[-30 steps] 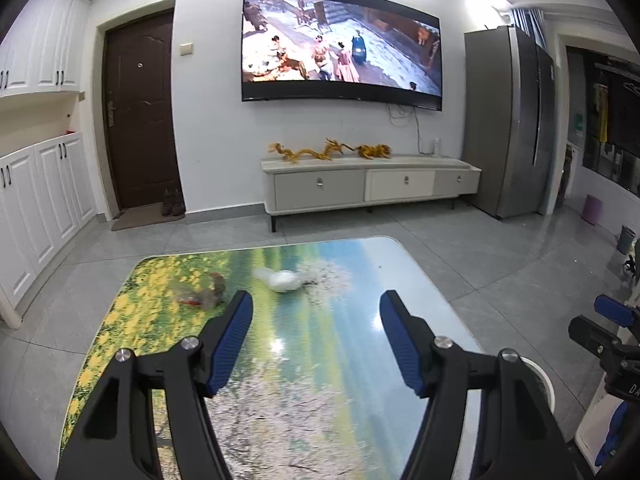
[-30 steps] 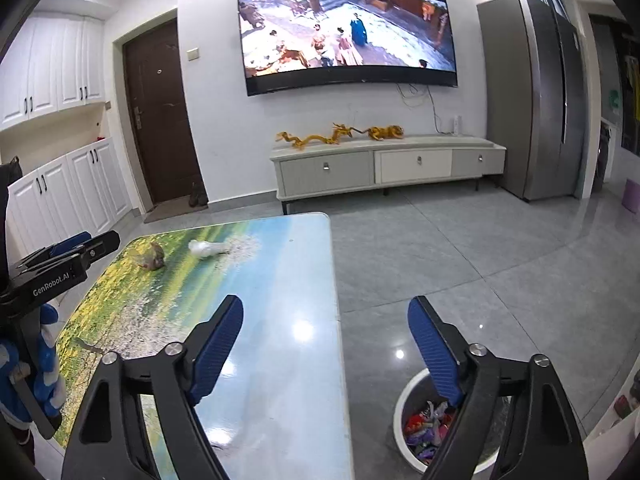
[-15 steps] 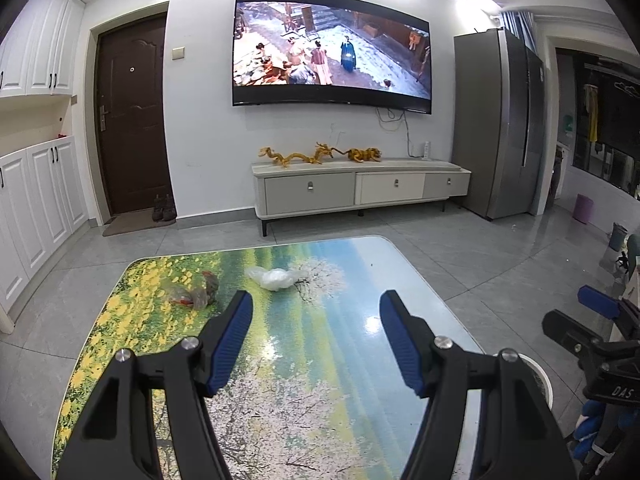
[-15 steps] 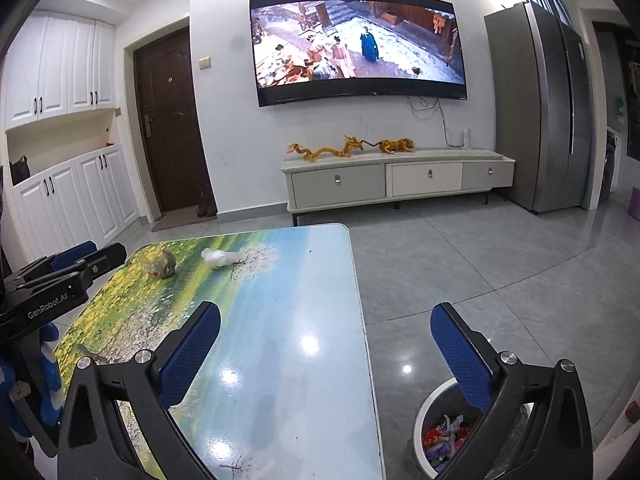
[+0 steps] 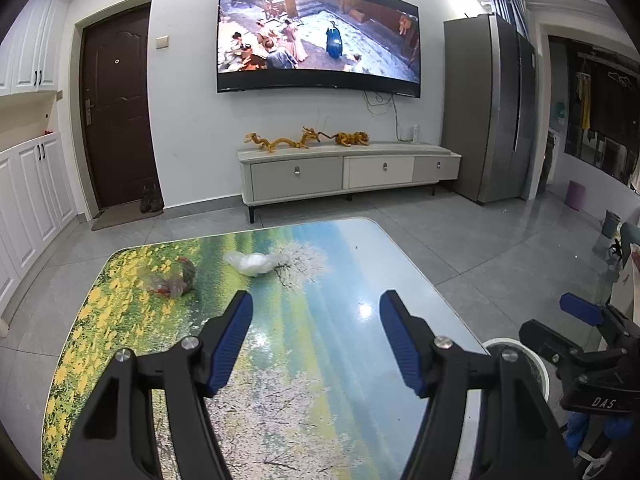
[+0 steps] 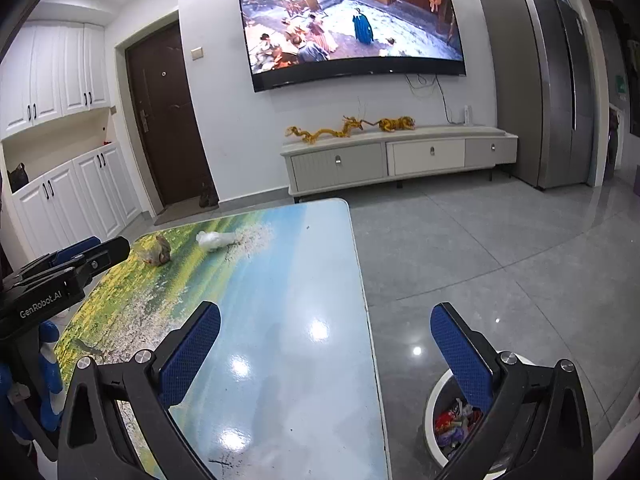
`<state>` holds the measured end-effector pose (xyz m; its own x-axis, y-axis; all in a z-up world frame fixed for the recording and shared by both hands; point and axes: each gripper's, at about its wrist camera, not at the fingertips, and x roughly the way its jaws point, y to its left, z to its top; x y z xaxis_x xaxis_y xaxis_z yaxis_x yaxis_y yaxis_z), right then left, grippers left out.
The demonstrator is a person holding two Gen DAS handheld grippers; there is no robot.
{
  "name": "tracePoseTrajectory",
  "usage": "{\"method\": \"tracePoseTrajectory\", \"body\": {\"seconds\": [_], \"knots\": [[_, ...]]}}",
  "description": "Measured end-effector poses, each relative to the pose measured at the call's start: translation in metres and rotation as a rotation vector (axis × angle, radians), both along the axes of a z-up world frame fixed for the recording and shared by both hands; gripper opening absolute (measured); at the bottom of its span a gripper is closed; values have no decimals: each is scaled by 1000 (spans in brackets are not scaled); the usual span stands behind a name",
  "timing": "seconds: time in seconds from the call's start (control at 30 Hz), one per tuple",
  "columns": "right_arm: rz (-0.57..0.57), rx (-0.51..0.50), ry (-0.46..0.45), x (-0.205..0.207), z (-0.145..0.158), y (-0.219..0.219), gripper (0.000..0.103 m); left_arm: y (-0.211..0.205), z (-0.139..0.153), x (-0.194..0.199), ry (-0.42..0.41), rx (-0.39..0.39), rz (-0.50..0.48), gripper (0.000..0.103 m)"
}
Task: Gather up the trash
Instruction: 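Move both open tools back over the table toward the last wrappers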
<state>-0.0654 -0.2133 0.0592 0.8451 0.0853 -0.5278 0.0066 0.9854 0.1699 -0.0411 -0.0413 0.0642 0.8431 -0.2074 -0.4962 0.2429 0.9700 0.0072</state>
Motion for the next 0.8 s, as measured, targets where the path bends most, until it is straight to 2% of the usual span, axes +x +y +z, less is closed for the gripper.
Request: {"method": "tracePoseTrajectory", "body": {"seconds": [0.8], "knots": [[-55, 56, 77, -3, -32, -27, 103, -50, -25, 7, 97, 82, -98, 64]]}}
